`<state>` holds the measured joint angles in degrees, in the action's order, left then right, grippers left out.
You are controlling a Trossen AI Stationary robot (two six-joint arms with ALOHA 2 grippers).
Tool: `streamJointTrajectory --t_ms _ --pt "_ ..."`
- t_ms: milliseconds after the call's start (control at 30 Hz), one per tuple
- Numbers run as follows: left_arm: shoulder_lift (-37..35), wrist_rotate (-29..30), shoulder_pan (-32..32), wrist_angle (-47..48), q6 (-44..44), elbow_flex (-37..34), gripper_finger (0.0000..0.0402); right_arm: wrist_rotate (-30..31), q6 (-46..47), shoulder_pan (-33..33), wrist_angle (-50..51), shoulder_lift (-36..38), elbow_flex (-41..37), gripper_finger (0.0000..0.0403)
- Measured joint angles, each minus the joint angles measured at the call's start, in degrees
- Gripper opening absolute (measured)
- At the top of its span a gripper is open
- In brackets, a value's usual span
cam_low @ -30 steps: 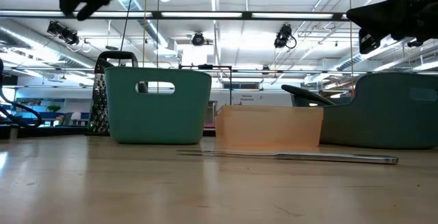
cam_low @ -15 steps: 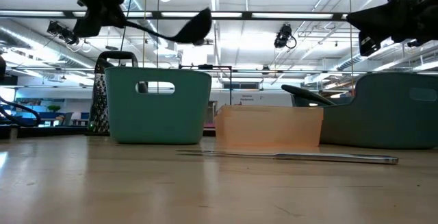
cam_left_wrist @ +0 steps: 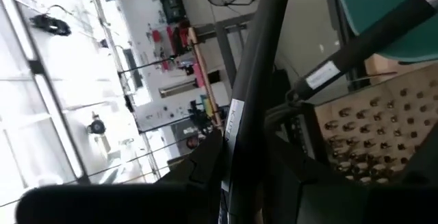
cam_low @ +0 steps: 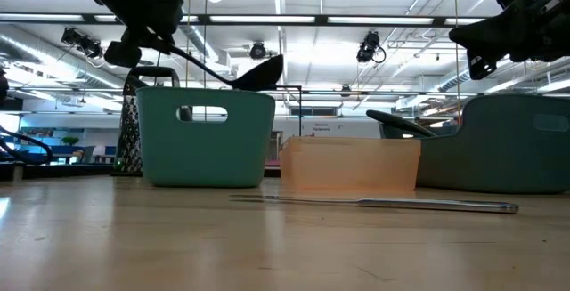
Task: Pick & Place Kitchen Items
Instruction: Put the black serving spoon into the dark green bin
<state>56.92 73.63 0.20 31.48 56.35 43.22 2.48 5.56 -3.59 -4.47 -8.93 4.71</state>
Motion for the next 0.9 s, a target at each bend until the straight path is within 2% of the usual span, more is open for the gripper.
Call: streamJointTrajectory --t_ms 100,267,567,900 --pt "-0.2 -1.4 1.2 -0.1 1.5 0.0 0.008 0.0 0.0 0.0 0.0 0.0 0.0 0.0011" --pt "-2.7 -6.7 2.3 -0.1 13.2 0.0 0.0081 0.0 0.0 0.0 0.0 0.0 0.0 0.0011" --pt "-6.4 -16.6 4.0 -1.1 28.4 0.0 0.008 0.1 0.0 0.0 0.0 0.0 0.0 0.0011" --pt "-6.3 -23.4 7.2 -8.0 37.1 0.0 0.008 0.1 0.9 0.0 0.1 0.0 0.0 0.0011"
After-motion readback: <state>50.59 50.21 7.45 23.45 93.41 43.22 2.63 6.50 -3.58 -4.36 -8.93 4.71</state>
